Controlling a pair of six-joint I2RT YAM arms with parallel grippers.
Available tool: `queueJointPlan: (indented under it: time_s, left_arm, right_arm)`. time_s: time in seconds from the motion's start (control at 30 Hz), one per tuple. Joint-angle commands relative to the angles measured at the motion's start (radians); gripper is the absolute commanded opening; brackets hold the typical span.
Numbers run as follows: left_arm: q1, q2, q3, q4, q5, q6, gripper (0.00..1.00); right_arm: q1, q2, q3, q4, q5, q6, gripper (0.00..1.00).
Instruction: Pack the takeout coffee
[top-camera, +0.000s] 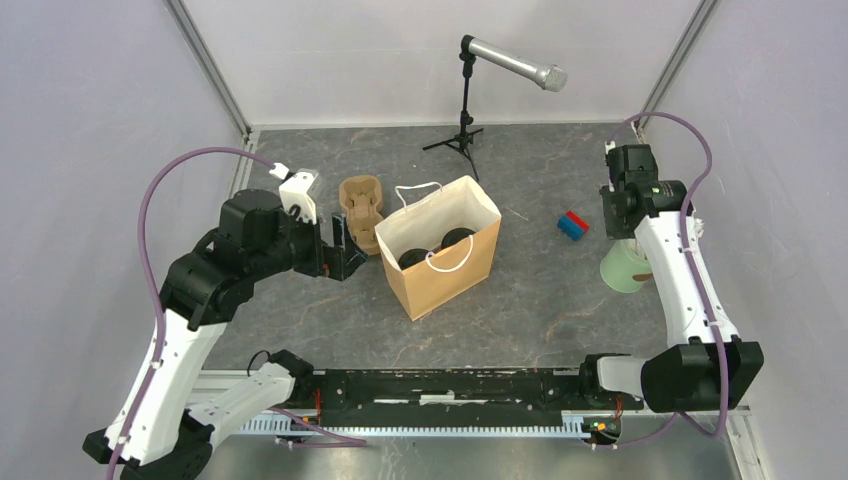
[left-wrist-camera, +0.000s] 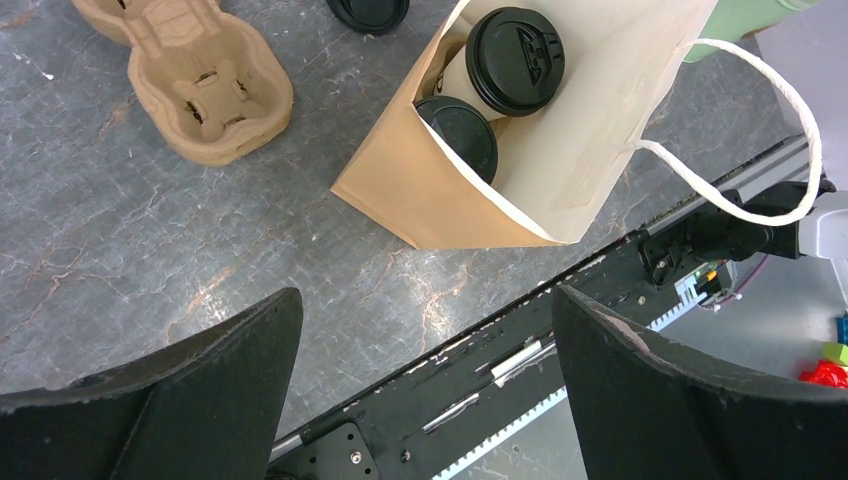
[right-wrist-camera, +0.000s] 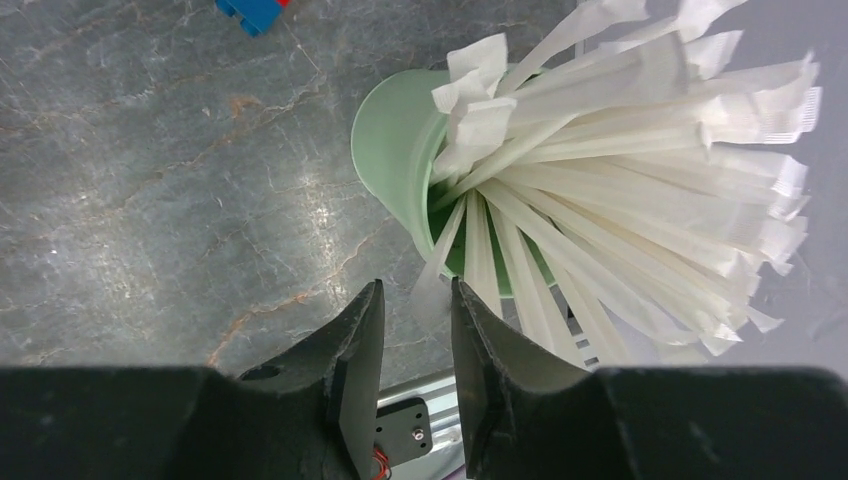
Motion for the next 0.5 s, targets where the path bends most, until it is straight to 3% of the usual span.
queueJointPlan:
  time_s: [0.0,0.23,0.47]
  left_arm:
    - [0.003,0.001,0.001,0.022,-0.015,0.048,1.00]
    - [0.003,0.007,-0.002,0.021,-0.011,0.055,1.00]
    - [0.002,0.004,-0.011,0.020,-0.010,0.058,1.00]
  right_arm:
    - [-0.002,-0.006,-0.033,0.067,0.033,-0.018,0.35]
    - [-0.001,0.008,-0.036,0.095,0.083,-0.059,0.28]
    - [-0.001,0.004,-0.034,0.119,0.056,-0.070,0.07]
